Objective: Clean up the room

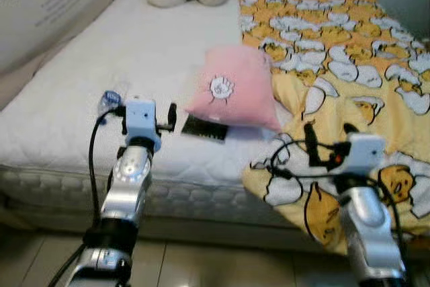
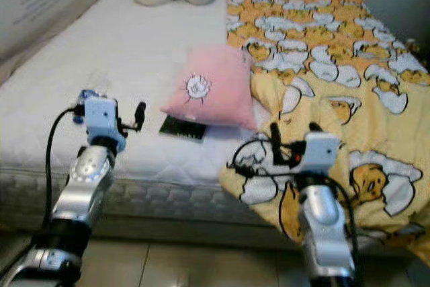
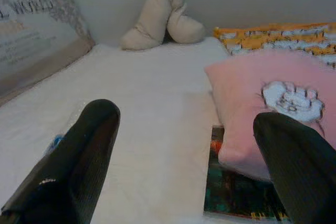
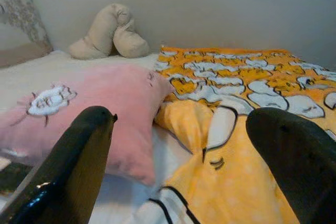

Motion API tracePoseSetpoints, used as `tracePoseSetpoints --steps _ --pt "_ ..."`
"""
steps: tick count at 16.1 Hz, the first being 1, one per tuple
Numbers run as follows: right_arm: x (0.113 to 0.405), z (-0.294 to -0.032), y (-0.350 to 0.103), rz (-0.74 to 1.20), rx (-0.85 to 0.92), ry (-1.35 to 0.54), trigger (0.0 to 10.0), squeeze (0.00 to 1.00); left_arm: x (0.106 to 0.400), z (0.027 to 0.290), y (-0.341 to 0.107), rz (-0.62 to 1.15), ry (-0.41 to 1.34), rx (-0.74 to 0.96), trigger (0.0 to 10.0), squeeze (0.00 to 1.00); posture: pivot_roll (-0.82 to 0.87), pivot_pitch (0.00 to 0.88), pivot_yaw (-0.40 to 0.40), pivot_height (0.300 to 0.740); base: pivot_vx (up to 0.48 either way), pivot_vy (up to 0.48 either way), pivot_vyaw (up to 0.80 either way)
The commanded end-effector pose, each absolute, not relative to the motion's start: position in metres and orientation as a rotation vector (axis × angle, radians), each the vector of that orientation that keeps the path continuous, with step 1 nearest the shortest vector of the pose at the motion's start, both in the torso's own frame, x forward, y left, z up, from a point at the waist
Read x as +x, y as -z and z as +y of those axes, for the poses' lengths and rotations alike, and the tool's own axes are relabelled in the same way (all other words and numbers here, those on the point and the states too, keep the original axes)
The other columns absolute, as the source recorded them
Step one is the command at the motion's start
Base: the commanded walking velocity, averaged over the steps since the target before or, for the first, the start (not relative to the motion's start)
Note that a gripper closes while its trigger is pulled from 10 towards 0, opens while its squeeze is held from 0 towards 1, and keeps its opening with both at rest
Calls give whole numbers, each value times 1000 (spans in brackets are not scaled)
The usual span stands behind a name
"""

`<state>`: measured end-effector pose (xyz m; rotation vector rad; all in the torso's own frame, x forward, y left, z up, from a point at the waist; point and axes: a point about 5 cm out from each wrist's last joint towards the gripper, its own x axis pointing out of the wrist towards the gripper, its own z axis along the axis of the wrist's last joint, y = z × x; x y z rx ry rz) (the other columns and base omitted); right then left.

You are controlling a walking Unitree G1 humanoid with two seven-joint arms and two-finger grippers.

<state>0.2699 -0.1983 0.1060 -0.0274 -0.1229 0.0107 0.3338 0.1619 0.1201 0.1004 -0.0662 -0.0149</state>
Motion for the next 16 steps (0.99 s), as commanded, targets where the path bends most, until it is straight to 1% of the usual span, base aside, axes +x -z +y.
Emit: tracePoseSetpoints --steps 1,9,11,12,14,16 --pt "271 -201 -107 -124 -40 -2 10000 0 338 154 -131 -111 53 96 10000 0 -129 0 32 740 480 0 0" --pt "271 -205 -106 -120 -43 5 10000 0 338 143 -135 -136 99 67 10000 0 -134 0 33 740 480 0 0" --pt "276 -211 -114 -131 -28 20 10000 0 340 141 -137 -142 99 68 10000 0 -131 0 31 740 480 0 0" --pt "281 -217 -120 -136 -10 34 10000 0 347 144 -138 -117 59 59 10000 0 -132 0 31 740 465 0 0" --pt "292 -225 -133 -150 46 50 10000 0 366 148 -132 45 51 55 10000 0 -140 0 35 740 0 0 0" --pt "314 -224 -141 -125 154 22 10000 0 381 148 -144 66 79 -18 10000 0 -144 0 36 740 0 0 0"
